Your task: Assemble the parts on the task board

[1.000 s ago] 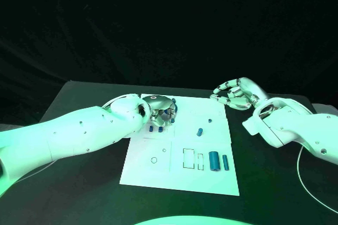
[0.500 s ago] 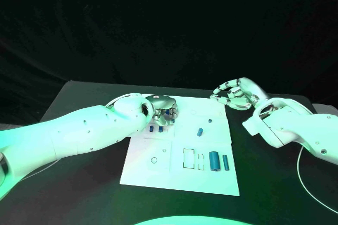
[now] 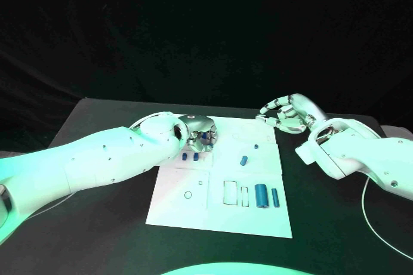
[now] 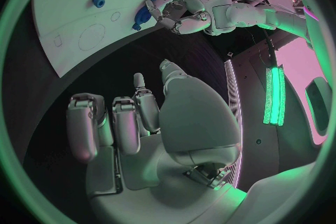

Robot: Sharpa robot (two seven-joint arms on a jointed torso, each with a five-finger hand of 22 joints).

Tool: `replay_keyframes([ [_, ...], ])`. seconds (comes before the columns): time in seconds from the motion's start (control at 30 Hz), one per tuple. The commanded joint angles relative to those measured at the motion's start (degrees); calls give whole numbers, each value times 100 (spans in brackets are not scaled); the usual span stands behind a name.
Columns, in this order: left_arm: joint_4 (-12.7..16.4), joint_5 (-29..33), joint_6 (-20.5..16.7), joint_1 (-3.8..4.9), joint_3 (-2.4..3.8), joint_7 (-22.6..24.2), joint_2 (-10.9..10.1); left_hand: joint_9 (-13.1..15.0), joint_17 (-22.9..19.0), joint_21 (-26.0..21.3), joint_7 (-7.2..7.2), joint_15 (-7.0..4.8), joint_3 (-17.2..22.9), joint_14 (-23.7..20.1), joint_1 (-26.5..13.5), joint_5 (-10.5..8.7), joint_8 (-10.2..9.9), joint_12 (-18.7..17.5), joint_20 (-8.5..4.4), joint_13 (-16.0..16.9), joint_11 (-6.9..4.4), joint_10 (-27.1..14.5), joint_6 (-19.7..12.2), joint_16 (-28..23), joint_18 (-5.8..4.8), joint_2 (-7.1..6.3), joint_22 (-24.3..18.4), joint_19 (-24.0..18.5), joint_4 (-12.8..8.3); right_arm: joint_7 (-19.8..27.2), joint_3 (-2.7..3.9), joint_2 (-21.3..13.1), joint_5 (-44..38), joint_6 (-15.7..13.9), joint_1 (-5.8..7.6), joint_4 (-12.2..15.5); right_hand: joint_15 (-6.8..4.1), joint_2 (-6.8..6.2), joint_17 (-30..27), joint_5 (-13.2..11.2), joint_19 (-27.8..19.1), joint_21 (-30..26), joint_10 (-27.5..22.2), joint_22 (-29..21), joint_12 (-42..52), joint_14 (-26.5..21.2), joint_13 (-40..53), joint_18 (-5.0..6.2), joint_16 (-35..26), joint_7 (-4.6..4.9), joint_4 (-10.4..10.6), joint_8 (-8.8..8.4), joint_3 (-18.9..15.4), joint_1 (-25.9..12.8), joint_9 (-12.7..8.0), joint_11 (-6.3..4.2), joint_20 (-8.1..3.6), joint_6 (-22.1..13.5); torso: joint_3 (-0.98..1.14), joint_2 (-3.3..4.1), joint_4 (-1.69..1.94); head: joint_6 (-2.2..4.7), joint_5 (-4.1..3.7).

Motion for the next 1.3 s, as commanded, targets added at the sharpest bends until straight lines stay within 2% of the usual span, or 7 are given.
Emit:
replay_keyframes([
  [0.03,-31,28,332,-43,-35,-158,11,-12,101,113,-22,-30,90,115,65,-65,29,-24,-24,-4,-32,152,135,79,-99,98,149,113,-63,30,0,5,-23,81,-3,2,-42,16,744,25,232,-5,-18,1051,-7,432,262,45,-32,-11,-26,28,3,-27,0,-5,-56,-10,-1,-1,-4,-3,-2],
  [0.13,-39,28,346,-43,-35,-187,9,-26,128,189,-42,-61,175,176,125,-108,22,-86,-47,-42,-61,297,264,117,-115,165,242,163,-153,30,0,5,-23,81,-3,2,-42,16,744,25,232,-5,-18,1051,-7,432,262,45,-32,-11,-26,28,3,-27,0,-5,-56,-10,0,0,-3,-6,-5],
  [0.27,-49,28,355,-43,-35,-198,11,-68,78,266,-57,-88,412,226,170,-304,-68,-352,-75,-152,-87,553,445,125,-125,224,320,183,-357,30,0,5,-23,81,-3,3,-42,16,744,25,232,-5,-18,1051,-7,432,262,45,-32,-11,-26,28,3,-27,0,-5,-56,-10,-2,-2,4,-13,-18],
  [0.5,-46,103,209,-43,-34,-130,8,-113,7,278,-35,-72,525,223,34,-347,-211,-681,-69,-258,-70,692,483,119,-120,172,320,148,-470,29,0,7,-23,79,-3,4,-42,16,744,25,232,-5,-18,1051,-7,432,262,45,-32,-11,-26,28,3,-27,0,-5,-56,-10,-2,-4,5,-11,-13],
  [0.77,57,287,-140,-43,-31,12,-91,-142,-18,271,-3,-39,498,222,-187,-346,-318,-891,-45,-312,-33,743,487,131,-119,70,313,128,-442,33,0,4,-23,74,-4,5,-42,16,744,25,232,-5,-18,1051,-7,432,262,45,-32,-11,-26,28,3,-27,0,-5,-56,-10,-5,-6,6,18,-6],
  [0.93,226,420,-357,-40,15,100,-281,-146,-16,288,-19,-40,413,247,-402,-352,-355,-990,-34,-328,-42,828,537,154,-126,-14,349,161,-327,34,0,-12,-23,65,-4,7,-42,16,744,25,232,-5,-18,1051,-7,432,262,45,-32,-11,-26,28,3,-27,0,-5,-56,-10,-3,-18,15,22,-20],
  [1.3,687,634,-582,-14,232,102,-815,-142,1,324,-32,-48,383,267,-442,-353,-360,-1021,-40,-329,-53,875,570,171,-139,-35,410,207,-302,34,0,-34,-23,51,-4,7,-43,21,749,26,238,3,-7,1058,3,433,272,42,-30,-12,-25,36,6,-30,1,-6,-57,-7,-7,-13,12,47,-3],
])
